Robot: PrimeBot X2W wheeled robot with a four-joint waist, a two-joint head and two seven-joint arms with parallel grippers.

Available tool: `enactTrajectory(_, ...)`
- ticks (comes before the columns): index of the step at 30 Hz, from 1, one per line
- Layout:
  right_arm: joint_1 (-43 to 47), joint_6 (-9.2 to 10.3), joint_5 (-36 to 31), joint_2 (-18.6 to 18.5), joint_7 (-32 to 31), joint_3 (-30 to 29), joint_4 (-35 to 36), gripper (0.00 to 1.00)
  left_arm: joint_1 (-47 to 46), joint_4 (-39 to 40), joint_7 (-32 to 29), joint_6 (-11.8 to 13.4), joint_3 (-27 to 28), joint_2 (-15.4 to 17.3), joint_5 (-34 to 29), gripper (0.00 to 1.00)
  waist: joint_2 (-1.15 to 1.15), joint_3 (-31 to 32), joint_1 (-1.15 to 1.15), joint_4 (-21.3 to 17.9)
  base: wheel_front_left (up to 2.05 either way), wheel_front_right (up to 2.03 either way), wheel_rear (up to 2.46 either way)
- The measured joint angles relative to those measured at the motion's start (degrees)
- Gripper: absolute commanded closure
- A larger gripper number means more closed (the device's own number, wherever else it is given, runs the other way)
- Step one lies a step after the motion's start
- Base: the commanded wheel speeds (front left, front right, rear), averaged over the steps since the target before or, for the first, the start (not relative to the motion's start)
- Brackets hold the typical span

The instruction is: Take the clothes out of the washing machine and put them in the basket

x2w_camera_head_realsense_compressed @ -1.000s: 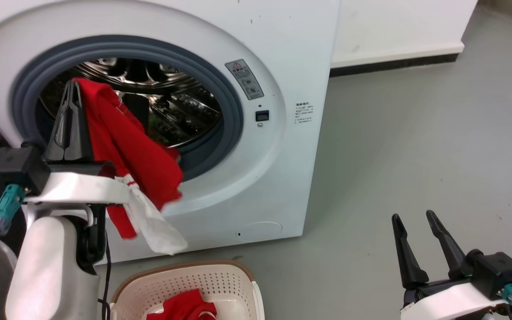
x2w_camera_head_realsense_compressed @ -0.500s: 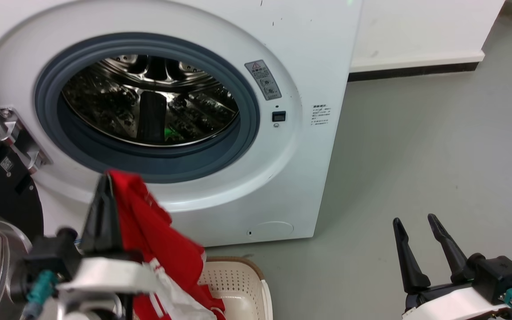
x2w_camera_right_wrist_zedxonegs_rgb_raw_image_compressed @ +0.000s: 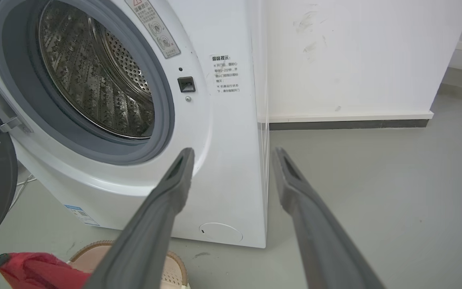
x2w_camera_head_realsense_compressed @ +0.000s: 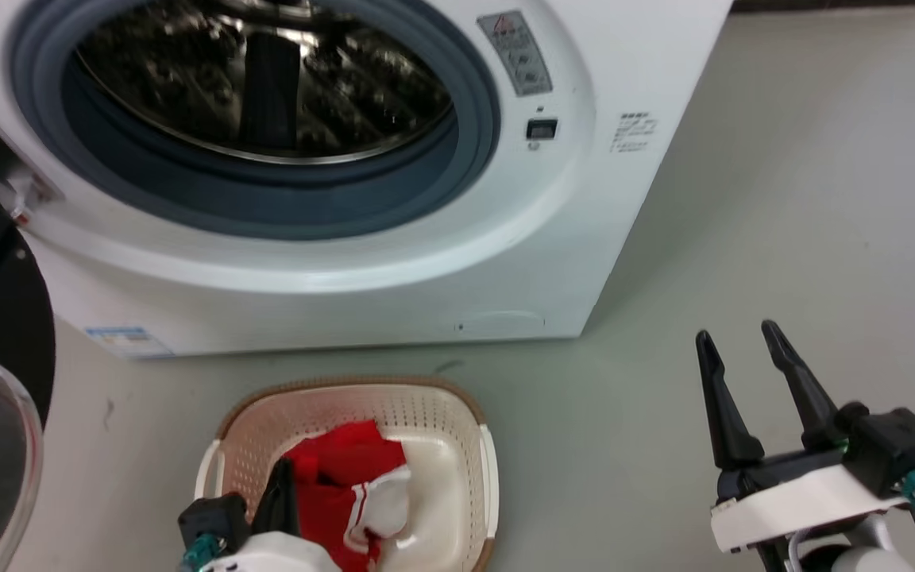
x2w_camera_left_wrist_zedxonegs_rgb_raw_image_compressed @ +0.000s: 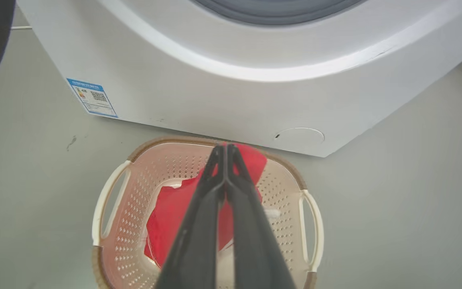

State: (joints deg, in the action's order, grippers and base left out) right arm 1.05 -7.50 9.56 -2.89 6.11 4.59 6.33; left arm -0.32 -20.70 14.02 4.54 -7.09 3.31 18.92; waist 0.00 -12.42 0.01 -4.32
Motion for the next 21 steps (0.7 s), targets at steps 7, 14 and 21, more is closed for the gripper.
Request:
enactTrajectory(7,-4.8,0.0,-0.6,0.0,1.0,1.5,-0.6,0.0,-10.2,-16.4,0.9,-0.6,1.3,-0.4,2.7,1.0,0.0,-8.8,0.0,0.2,0.0,0.0,0.0)
enactTrajectory(14,-11.0,0.0,-1.0,0.0,3.0,3.0,-1.5,0.0,-20.6,-27.6,1.0,-0.5,5.1,-0.4,2.2,1.0,0.0,-19.9,0.01,-1.2,0.0,0.0,0.0)
enactTrajectory(21,-15.1,0.0,0.1,0.0,5.3,4.8,-4.4,0.0,-26.8,-34.7,1.0,-0.5,8.4,0.4,1.5,1.0,0.0,-28.2,0.01,-3.5,0.0,0.0,0.0)
